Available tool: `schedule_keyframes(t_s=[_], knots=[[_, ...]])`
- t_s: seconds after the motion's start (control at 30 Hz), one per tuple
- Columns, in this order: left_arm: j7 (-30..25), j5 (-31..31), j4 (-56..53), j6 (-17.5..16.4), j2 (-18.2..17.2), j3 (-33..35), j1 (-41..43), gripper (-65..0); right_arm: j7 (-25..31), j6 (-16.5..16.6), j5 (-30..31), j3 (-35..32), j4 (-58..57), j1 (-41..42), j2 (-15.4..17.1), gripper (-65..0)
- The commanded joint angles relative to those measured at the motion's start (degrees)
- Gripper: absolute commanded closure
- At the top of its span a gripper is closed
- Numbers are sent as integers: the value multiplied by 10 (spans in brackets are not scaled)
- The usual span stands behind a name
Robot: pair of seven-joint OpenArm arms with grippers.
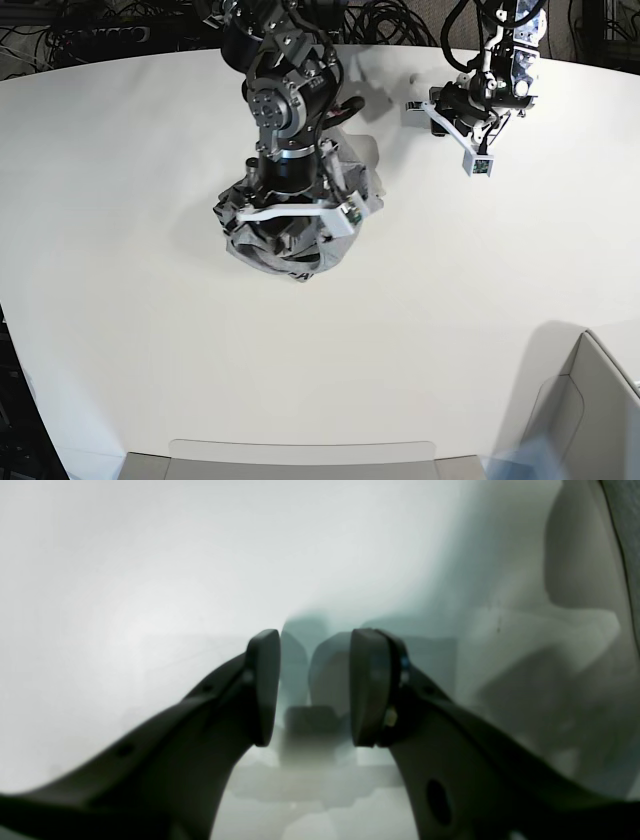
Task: Fold the T-shirt properly
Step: 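Press and tuck the folded bundle with the right gripper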
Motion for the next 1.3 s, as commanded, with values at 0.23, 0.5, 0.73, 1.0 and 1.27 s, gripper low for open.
schedule_keyframes(t_s=[0.23, 0.5, 0.73, 1.0, 1.27], knots=[[4, -1, 3, 0, -3, -1, 0, -226, 8, -3, 117, 73, -4, 4, -3, -242], [4, -1, 3, 0, -1, -1, 0, -226, 9, -3, 144, 69, -84, 20, -5, -240], [4, -1, 3, 0, -1, -1, 0, -226, 8, 20, 142, 70, -90, -20, -3, -52], [4, -1, 3, 0, 0, -1, 0, -226, -47, 171, 122, 72, -22, -81, 28, 0], [4, -2, 3, 0, 0, -1, 0, -226, -46, 191, 92, 70, 26, -82, 43, 0]])
